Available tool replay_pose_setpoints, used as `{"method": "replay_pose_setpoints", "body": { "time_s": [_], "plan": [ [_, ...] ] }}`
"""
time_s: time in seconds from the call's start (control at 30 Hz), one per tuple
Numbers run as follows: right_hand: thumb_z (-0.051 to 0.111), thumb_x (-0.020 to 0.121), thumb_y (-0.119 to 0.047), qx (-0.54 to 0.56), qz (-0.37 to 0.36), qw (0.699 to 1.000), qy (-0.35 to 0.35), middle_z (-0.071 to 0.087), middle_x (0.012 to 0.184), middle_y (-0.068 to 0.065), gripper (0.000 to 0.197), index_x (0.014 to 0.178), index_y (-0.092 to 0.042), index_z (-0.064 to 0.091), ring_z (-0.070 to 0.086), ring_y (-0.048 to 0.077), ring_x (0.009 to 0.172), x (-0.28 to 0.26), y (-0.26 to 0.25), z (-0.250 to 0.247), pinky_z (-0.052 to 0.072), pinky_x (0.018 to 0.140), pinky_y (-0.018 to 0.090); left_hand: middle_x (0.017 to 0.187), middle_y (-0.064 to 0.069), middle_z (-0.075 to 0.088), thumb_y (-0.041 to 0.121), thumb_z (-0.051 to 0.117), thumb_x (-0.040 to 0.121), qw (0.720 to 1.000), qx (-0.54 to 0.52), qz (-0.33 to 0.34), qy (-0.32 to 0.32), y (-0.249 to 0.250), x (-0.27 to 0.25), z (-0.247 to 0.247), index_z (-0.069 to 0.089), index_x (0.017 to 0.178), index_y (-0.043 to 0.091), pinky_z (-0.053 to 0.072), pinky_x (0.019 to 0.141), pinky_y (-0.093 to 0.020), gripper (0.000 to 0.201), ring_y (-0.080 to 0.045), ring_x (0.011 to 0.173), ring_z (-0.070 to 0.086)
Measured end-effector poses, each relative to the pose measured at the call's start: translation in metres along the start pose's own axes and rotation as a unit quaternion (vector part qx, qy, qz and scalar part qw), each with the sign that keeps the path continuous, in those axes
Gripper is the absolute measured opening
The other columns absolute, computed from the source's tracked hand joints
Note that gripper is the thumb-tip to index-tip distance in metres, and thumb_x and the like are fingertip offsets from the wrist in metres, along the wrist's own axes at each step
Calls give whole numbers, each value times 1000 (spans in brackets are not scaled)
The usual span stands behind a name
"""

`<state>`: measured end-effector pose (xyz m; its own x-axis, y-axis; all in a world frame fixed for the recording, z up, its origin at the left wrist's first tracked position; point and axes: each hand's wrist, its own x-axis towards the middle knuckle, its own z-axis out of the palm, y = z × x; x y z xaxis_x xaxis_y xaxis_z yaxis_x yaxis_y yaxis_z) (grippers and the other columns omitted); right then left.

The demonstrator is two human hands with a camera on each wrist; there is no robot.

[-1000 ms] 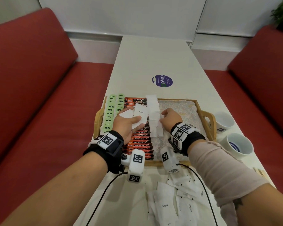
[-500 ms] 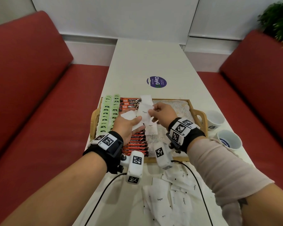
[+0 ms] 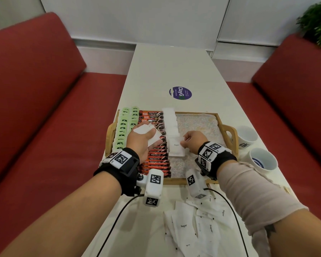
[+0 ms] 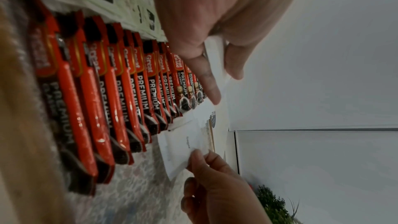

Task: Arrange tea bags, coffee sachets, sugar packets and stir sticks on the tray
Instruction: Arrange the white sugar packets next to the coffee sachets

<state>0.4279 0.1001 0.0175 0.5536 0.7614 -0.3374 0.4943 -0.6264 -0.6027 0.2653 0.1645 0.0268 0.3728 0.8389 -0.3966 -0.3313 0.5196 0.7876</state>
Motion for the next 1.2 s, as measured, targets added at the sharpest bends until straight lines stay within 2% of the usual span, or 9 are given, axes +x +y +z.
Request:
{"method": "replay_pose_setpoints", "body": {
  "time_s": [0.27, 0.4, 0.6, 0.77, 0.87, 0.93, 1.0, 1.13, 1.2],
  "plan": [
    [64, 88, -14, -40, 22, 999, -21, 60, 88, 6, 28, 66, -19, 47, 54, 20, 74, 6, -6, 4, 44, 72, 28, 120, -12, 53, -7, 55, 89, 1000, 2, -6, 3, -1, 3, -2, 54, 111, 15, 60, 62, -38, 30, -34, 112, 54],
    [64, 88, -18, -49, 32, 998, -20, 60, 92, 6, 28, 67, -20, 46, 55, 21, 81, 10, -7, 7, 46, 75, 29, 111, -8, 55, -7, 55, 89, 1000, 1, -8, 0, -2, 4, -3, 56, 106, 15, 60, 64, -39, 28, -31, 105, 56],
    [65, 88, -18, -78, 32, 996, -17, 58, 93, 5, 31, 65, -20, 43, 54, 20, 85, 15, -10, 10, 47, 79, 31, 107, -8, 57, -7, 55, 90, 1000, 0, -15, 1, -3, 6, -4, 52, 119, 12, 60, 64, -39, 35, -28, 100, 58],
    [62, 88, -19, -118, 37, 992, -23, 57, 92, 6, 32, 65, -18, 42, 54, 21, 85, 14, -10, 10, 48, 79, 30, 103, -10, 60, 11, 60, 91, 998, -21, -57, -16, 0, 5, -4, 56, 108, 12, 61, 60, -35, 17, -24, 91, 61],
    [60, 90, -20, -127, 38, 991, -33, 62, 96, 10, 14, 82, -10, 55, 59, 23, 88, 13, -11, 10, 50, 80, 31, 92, -10, 61, 25, 57, 94, 995, -46, -86, -35, 2, 4, -3, 57, 103, 9, 60, 57, -36, 19, -24, 86, 62],
    [59, 91, -21, -131, 38, 990, -34, 65, 103, 12, 15, 95, -7, 57, 62, 25, 93, 13, -12, 10, 51, 84, 33, 90, -12, 59, 28, 53, 96, 992, -66, -96, -51, 3, 3, -4, 57, 92, 9, 59, 56, -39, 19, -28, 86, 61],
    [60, 90, -22, -129, 42, 990, -37, 67, 104, 13, 19, 99, -5, 60, 63, 26, 94, 14, -11, 11, 52, 81, 33, 95, -14, 57, 23, 48, 94, 989, -79, -108, -65, 4, 3, -6, 56, 92, 10, 60, 55, -39, 16, -31, 90, 60],
    [60, 87, -22, -122, 41, 991, -22, 62, 82, 8, 13, 84, -9, 59, 58, 23, 74, 14, -11, 10, 43, 55, 23, 105, -18, 58, 11, 37, 96, 986, -98, -117, -74, 4, 2, -9, 54, 109, 7, 59, 57, -45, 21, -36, 98, 58],
    [60, 87, -23, -105, 19, 994, 0, 62, 84, 7, 14, 89, -9, 61, 58, 22, 75, 13, -12, 9, 44, 61, 24, 110, -19, 58, 1, 34, 97, 988, -79, -108, -72, 5, 0, -8, 52, 120, 8, 58, 64, -50, 30, -37, 97, 57]
  ]
}}
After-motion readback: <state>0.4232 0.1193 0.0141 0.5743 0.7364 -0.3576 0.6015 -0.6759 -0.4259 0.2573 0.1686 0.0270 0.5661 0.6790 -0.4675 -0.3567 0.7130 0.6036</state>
